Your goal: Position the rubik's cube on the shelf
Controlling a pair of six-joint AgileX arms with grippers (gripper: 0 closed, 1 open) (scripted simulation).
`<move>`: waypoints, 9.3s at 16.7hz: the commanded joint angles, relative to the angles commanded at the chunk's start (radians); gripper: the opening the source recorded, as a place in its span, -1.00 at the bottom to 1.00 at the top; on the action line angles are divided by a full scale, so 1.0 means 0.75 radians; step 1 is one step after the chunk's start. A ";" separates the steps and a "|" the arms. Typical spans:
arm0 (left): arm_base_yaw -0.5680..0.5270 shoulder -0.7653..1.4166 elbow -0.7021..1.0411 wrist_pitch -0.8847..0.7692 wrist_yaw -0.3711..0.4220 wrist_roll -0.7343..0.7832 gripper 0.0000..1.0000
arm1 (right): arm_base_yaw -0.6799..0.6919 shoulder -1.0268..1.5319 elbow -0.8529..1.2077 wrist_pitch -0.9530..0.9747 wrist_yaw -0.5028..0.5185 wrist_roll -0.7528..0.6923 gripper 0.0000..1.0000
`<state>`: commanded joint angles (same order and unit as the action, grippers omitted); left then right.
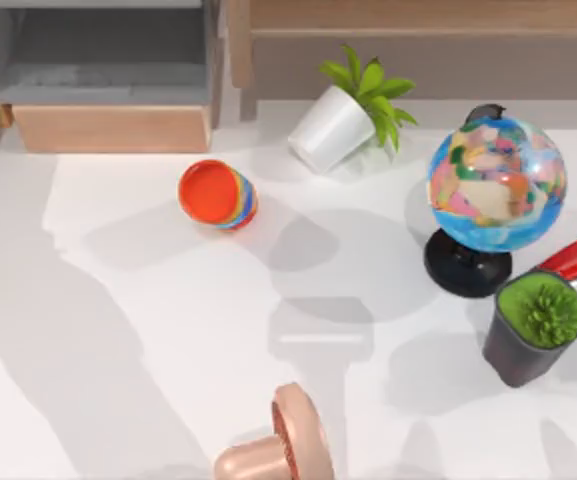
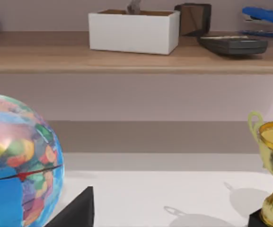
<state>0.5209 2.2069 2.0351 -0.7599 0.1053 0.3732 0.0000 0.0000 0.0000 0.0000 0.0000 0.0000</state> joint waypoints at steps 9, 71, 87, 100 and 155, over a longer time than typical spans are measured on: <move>-0.260 0.256 0.413 -0.722 -0.122 -0.440 1.00 | 0.000 0.000 0.000 0.000 0.000 0.000 1.00; -0.519 -0.002 0.316 -0.698 -0.214 -0.328 -1.00 | 0.000 0.000 0.000 0.000 0.000 0.000 1.00; -1.712 -0.259 -0.632 0.940 -0.628 -0.141 -1.00 | 0.000 0.000 0.000 0.000 0.000 0.000 1.00; -1.812 0.165 -0.826 2.602 -1.143 -0.195 -1.00 | 0.000 0.000 0.000 0.000 0.000 0.000 1.00; -1.644 0.370 -0.372 2.349 -0.848 -0.167 1.00 | 0.000 0.000 0.000 0.000 0.000 0.000 1.00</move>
<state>-0.7120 2.4842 1.7558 1.0017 -0.5308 0.2476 0.0000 0.0000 0.0000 0.0000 0.0000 0.0000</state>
